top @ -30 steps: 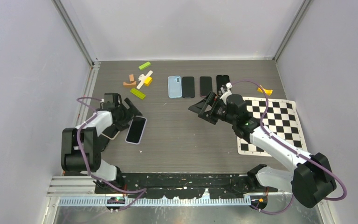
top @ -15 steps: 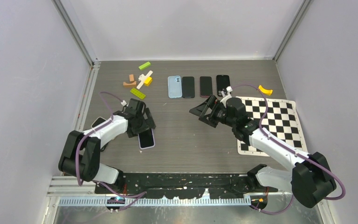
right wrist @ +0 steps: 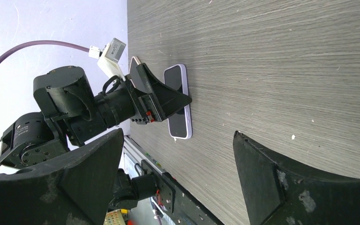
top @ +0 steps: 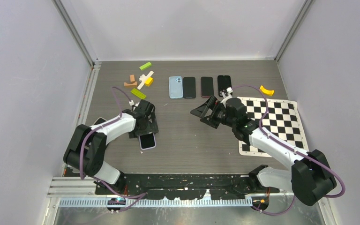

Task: Take the phone out of the phone case
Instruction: Pick up the phone at the center of the board.

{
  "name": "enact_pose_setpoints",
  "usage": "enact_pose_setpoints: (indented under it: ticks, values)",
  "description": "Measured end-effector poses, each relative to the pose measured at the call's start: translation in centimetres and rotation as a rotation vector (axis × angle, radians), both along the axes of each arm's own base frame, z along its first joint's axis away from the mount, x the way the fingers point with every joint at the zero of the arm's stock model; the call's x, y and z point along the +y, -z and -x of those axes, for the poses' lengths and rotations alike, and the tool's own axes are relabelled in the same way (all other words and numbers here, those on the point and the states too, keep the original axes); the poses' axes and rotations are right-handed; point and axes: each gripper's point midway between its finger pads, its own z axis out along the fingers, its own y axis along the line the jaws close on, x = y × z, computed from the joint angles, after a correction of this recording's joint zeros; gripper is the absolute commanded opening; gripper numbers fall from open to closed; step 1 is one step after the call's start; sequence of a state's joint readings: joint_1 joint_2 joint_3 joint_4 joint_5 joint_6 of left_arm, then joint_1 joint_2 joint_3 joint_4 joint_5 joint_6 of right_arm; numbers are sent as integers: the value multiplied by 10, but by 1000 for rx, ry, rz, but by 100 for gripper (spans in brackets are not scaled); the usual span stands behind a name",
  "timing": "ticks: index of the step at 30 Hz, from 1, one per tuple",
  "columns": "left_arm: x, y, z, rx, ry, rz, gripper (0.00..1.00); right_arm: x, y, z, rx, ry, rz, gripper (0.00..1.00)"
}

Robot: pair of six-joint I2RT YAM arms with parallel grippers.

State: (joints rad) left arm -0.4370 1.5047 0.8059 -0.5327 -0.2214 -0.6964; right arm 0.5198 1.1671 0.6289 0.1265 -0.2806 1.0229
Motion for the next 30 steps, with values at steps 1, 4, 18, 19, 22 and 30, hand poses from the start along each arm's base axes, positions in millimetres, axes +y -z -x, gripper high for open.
enact_pose_setpoints:
  ticks: [1, 4, 18, 19, 22, 30]
  values:
    - [0, 0, 0, -1, -1, -4, 99, -1, 0, -1, 0, 4, 3, 96]
    - [2, 1, 0, -1, -4, -11, 92, -2, 2, -2, 0, 14, 13, 99]
    - [0, -1, -2, 3, -4, -7, 27, -12, 17, -4, 3, 47, 92, 92]
    - [-1, -1, -2, 2, -2, -5, 22, -12, 19, -2, 10, 48, 100, 91]
    - [-4, -3, 1, 8, 5, 20, 3, -10, 22, 5, 21, 39, 121, 90]
    - [-33, -57, 3, -107, 54, 229, 0, 25, 14, 45, -28, -60, 142, 88]
